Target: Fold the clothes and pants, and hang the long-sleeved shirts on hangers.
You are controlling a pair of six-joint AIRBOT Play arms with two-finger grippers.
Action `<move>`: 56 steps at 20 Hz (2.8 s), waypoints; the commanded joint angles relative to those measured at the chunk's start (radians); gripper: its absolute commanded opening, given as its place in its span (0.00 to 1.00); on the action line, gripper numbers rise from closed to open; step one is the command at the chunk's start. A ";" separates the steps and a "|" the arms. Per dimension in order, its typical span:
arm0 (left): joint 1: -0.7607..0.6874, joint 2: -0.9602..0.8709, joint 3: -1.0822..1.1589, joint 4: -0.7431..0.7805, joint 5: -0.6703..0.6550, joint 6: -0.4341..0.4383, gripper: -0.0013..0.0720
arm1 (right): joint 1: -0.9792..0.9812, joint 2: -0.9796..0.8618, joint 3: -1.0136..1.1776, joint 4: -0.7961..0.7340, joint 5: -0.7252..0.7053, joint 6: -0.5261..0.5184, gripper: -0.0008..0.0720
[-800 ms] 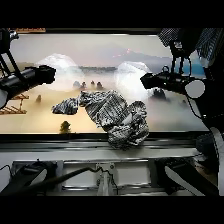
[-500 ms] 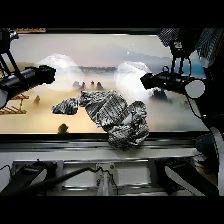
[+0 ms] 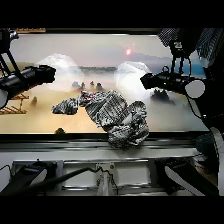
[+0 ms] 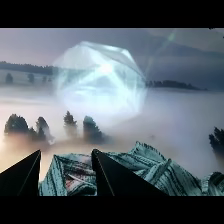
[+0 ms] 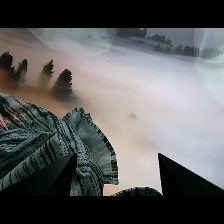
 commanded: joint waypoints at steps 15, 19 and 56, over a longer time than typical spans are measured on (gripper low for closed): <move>-0.016 -0.069 -0.001 -0.002 -0.192 0.243 0.46 | 0.001 0.000 0.000 0.009 -0.112 0.001 0.80; -0.187 -0.190 -0.011 -0.133 -0.261 0.502 0.61 | -0.033 -0.015 -0.003 -0.101 -0.156 0.011 0.80; -0.455 -0.456 0.107 -0.229 0.064 0.629 0.05 | -0.111 -0.050 -0.267 0.026 0.175 0.124 0.79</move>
